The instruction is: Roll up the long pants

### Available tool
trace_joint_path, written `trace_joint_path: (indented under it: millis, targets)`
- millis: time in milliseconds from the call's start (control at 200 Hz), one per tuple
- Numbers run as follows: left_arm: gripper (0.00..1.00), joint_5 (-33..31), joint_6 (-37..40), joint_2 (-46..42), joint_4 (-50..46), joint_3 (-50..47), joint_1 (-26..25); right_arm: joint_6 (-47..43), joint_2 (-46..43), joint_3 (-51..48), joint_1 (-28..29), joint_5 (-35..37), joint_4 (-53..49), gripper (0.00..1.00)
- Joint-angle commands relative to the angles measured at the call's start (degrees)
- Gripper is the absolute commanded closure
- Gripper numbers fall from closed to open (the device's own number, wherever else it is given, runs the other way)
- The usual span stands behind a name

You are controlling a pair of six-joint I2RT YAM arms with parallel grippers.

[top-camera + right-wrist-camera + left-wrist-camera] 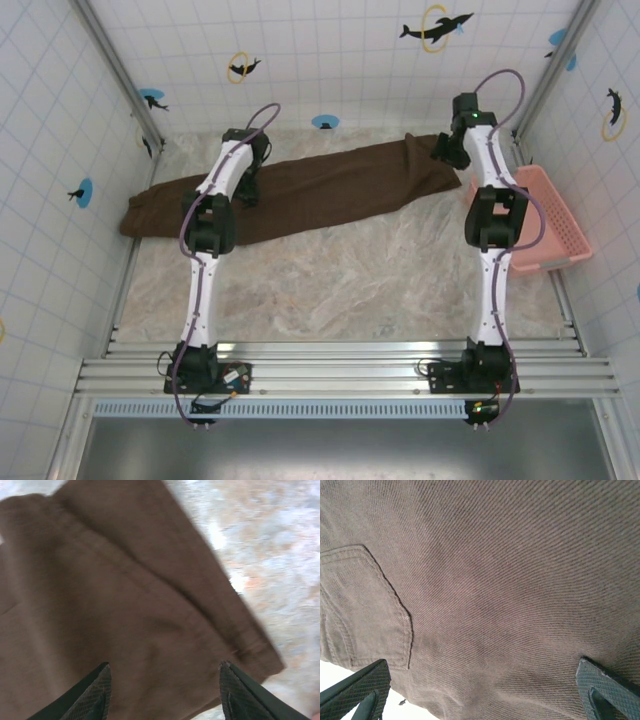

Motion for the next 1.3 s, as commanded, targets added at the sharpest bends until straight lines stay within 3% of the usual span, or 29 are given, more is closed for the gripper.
trace_joint_path:
  millis: [0,120,295,400,706,991,1296]
  targets:
    - [0.03,1.91,0.36,-2.63,1.13,1.16,0.12,1.45,-6.15,0.69,1.70,0.02,-0.69,0.40]
    - [0.03,2.72,0.44,-2.95,1.46,0.53,0.21,4.07,-10.35,-7.91,2.26,-1.09,0.74,0.40]
    - [0.03,3.91,0.36,-3.27,1.67,-0.36,0.66,14.12,-23.79,-38.09,1.31,-1.24,16.65,0.38]
    - [0.03,4.48,0.58,-3.34,1.99,-0.41,0.75,17.98,-25.84,-46.51,0.93,-2.51,21.61,0.37]
    - [0.03,5.08,0.58,-4.68,1.96,-2.27,0.76,22.52,-21.24,-46.20,1.03,2.87,25.05,0.35]
    - [0.03,4.09,0.40,-6.26,1.11,-2.79,0.58,25.77,-14.69,-38.20,-0.01,8.68,21.09,0.35]
    - [0.03,3.73,-0.35,-7.28,-0.21,-3.63,-0.55,27.15,-4.75,-26.29,-0.77,8.21,18.81,0.40]
